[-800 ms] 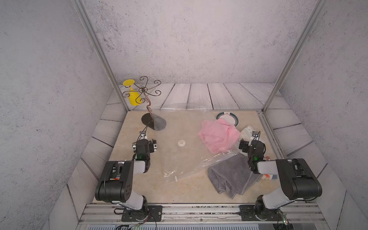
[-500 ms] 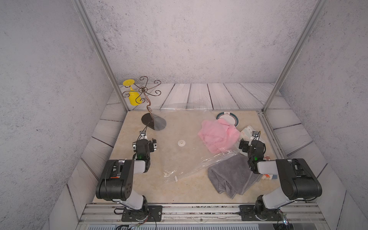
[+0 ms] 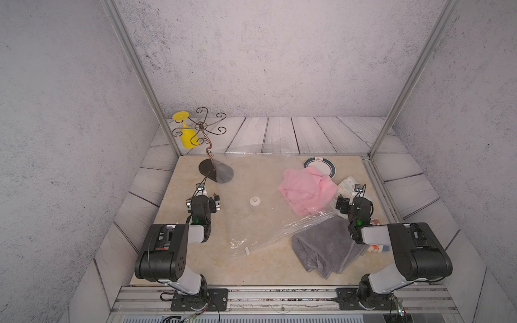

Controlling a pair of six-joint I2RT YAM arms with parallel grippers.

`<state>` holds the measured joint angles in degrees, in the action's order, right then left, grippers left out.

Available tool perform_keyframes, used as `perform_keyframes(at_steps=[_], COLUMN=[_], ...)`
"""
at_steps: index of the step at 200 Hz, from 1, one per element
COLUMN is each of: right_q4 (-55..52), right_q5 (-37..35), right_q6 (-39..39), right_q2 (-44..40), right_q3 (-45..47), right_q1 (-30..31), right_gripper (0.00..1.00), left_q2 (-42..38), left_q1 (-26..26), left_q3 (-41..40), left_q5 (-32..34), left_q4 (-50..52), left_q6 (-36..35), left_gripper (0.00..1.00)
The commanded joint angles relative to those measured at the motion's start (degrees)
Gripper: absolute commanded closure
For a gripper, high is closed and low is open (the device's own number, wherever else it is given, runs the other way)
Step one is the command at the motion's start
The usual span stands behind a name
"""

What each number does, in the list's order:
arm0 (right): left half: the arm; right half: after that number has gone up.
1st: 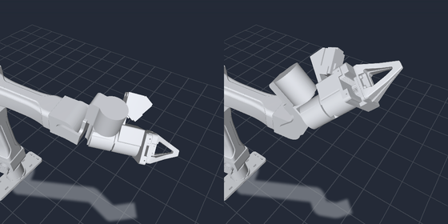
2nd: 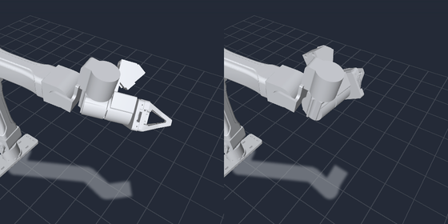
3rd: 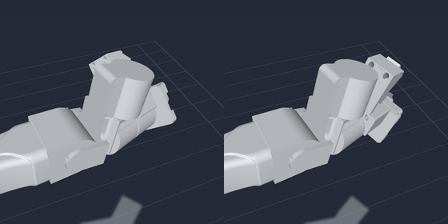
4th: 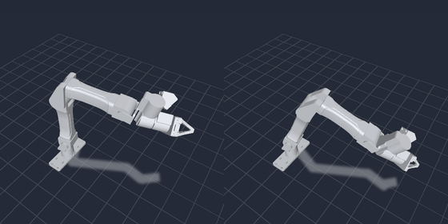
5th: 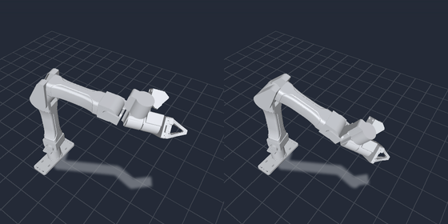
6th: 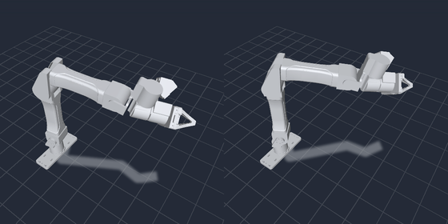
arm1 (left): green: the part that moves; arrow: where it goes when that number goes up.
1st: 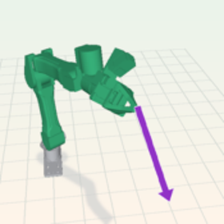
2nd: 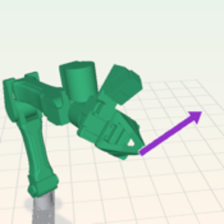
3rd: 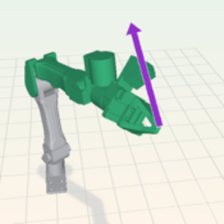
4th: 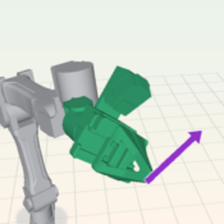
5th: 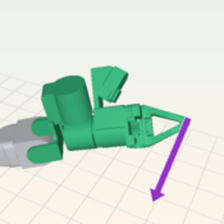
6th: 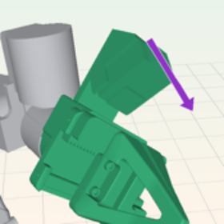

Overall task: Place the folded towel into the vacuum bag
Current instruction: Open the vacuum bag at the center of the board.

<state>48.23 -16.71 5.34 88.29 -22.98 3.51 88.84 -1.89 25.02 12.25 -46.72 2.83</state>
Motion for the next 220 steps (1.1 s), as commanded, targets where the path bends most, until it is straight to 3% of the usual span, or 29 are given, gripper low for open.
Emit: perform_keyframes(at_steps=[1, 79, 95, 120, 139, 155, 165, 188, 199, 220], right_q4=[-0.54, -3.3, -4.09, -0.91, 0.91, -8.52, -20.76, -26.69, -28.48, -38.29], right_q5=[-1.18, -2.57, -4.0, -6.16, -6.39, -6.47, -3.82, -3.08, -4.46, -8.04], right_q6=[0.04, 0.49, 0.09, -1.25, -2.15, -2.78, -3.39, -1.88, 2.11, 17.07], right_q2=[0.53, -0.33, -1.79, -1.74, -1.63, -3.1, -5.29, -5.63, -6.01, -5.97], right_q3=[-1.06, -1.9, -1.8, -0.44, 0.23, -4.72, -10.22, -17.51, -19.97, -25.4], right_q1=[-0.26, -0.07, 0.62, 2.33, 2.98, 3.08, 3.06, 3.14, 3.47, 3.73], right_gripper=[0.01, 0.01, 0.01, 0.01, 0.01, 0.01, 0.01, 0.01, 0.01, 0.01], left_q2=[-0.93, -1.12, -1.67, -5.67, -6.93, -8.57, -9.11, -8.19, -7.49, -5.42], left_q1=[0.37, 0.53, 0.36, -0.27, -1.0, -1.22, -1.32, -3.16, -5.81, -13.59], left_q3=[1.1, 1.17, 2.62, 11.63, 15.39, 16.44, 16.82, 19.44, 20.82, 24.83], left_q5=[-0.1, -0.45, -3.71, -11.68, -13.54, -14.88, -16.09, -16.9, -17.74, -18.97], left_q4=[2.06, 2.56, 2.74, 22.94, 30.33, 33.16, 33.92, 37.6, 38.89, 44.35], left_q6=[-0.2, -0.22, -2.44, -6.27, -6.39, -3.5, -0.4, 6.18, 5.99, 2.24], left_gripper=[0.01, 0.01, 0.01, 0.01, 0.01, 0.01, 0.01, 0.01, 0.01, 0.01])
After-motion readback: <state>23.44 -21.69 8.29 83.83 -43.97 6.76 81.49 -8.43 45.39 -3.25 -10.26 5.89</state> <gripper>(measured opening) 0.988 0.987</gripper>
